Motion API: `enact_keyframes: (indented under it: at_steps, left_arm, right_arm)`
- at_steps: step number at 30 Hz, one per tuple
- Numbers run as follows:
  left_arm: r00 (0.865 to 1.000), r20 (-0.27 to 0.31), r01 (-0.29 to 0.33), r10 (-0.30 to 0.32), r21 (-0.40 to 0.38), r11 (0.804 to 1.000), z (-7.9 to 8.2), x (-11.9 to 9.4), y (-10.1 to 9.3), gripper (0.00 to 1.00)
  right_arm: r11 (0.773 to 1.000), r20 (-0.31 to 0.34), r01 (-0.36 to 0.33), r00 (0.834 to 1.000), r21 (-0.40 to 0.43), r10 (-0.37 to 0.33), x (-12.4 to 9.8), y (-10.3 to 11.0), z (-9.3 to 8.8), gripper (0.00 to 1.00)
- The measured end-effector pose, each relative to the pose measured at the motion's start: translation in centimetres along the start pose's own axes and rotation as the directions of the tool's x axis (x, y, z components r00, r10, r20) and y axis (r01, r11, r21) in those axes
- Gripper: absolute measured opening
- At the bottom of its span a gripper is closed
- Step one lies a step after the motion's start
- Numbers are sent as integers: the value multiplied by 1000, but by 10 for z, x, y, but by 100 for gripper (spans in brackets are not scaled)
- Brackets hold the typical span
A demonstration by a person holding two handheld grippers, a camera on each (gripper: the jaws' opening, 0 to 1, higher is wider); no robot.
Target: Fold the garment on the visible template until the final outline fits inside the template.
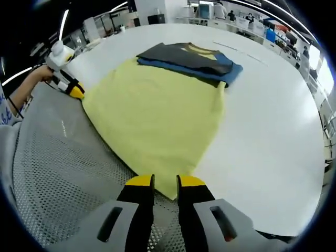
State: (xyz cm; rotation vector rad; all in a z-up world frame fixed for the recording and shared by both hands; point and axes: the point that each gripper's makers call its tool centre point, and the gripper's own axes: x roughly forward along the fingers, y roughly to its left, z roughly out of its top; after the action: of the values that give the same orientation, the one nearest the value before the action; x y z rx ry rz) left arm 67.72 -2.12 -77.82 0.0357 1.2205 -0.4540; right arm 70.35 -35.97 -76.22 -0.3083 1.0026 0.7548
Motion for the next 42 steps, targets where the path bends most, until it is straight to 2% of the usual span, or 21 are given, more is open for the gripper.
enact_keyframes:
  at_steps: [5,10,16,26,36,42]
  left_arm:
    - [1000,5,8,-8,-14,1000,0,0,0,10]
    - [1000,0,9,-9,-12,1000,0,0,0,11]
    - [1000,1,14,-14,-22,1000,0,1,0,10]
    - [1000,-6,31,-31,-16,999,2,2,-4,12]
    - [1000,-21,23,-23,3,1000,3,5,-5,3]
    - [999,-26,24,-24,6,1000,3,6,-6,2]
  right_arm:
    - [1000,-20,3,1000,22,-3,1,-4,-6,21]
    - [998,-73,2,997,57,2,4,-6,-12,24]
    - [998,-134,13,991,61,-5,10,-7,-19,25]
    - [999,-157,7,988,53,2,11,-7,-22,20]
    - [999,-173,34,984,15,-31,12,-12,-21,13]
    - [999,-177,37,984,6,-35,13,-13,-20,11]
